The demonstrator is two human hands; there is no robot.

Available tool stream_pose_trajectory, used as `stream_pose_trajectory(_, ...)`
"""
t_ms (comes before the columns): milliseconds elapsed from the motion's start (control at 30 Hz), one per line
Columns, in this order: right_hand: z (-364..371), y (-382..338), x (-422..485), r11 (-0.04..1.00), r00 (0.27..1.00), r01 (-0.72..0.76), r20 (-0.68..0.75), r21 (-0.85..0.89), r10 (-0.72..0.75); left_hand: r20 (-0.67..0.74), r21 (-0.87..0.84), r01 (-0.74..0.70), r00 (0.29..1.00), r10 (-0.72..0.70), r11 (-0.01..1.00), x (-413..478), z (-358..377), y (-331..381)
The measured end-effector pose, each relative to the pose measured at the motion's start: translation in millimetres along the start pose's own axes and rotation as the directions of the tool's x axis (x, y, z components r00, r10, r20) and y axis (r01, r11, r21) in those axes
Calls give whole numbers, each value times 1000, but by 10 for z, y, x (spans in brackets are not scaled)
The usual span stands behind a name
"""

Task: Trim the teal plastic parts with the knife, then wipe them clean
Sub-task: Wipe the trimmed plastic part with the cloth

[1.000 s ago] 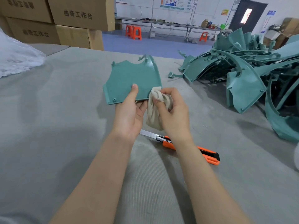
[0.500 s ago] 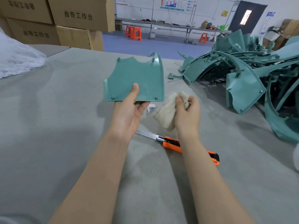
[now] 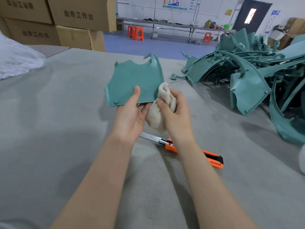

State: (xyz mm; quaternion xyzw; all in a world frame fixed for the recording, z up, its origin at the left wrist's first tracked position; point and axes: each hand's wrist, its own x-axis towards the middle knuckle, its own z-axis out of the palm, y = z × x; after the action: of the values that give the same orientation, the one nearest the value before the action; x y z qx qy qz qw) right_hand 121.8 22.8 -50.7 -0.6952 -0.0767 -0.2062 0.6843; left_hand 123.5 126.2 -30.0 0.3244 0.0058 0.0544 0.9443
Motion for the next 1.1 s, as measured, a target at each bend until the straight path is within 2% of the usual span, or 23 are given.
stream_pose_trajectory(200,-14,16,29,990,999,-37,-27,133,41,20,9,5,1000,-6,1000,2,-7,29)
stream_pose_trajectory(267,-37,48,66,981,988,-110,-88,161,125,34,32,-8,999,7,999,-1,-14,38)
stream_pose_trajectory(367,-164,104,141,949,933,-244,-219,198,286,93,111,-56,995,45,992,-14,-15,10)
stream_pose_trajectory(433,-238,97,154,932,914,-275,-236,236,330,101,145,-85,992,71,986,-26,-5,-23)
stream_pose_trajectory(533,-205,18,116,944,957,-236,-112,230,266,68,115,-112,992,104,987,-23,-3,-66)
stream_pose_trajectory(600,-108,-23,62,980,982,-188,35,67,186,40,132,-132,991,128,982,-10,-6,-76)
stream_pose_trajectory(667,-43,-28,28,985,981,-155,104,-72,162,20,148,-128,992,126,981,6,-12,-79)
stream_pose_trajectory(833,-86,-17,75,978,982,-189,-30,-93,187,64,171,-80,995,70,982,14,-51,-55)
stream_pose_trajectory(1000,-189,10,102,954,953,-288,-70,84,294,117,170,-32,993,12,985,25,-65,-8)
stream_pose_trajectory(1100,-246,0,123,954,957,-268,-81,136,280,109,206,-59,993,37,977,6,-53,-11)
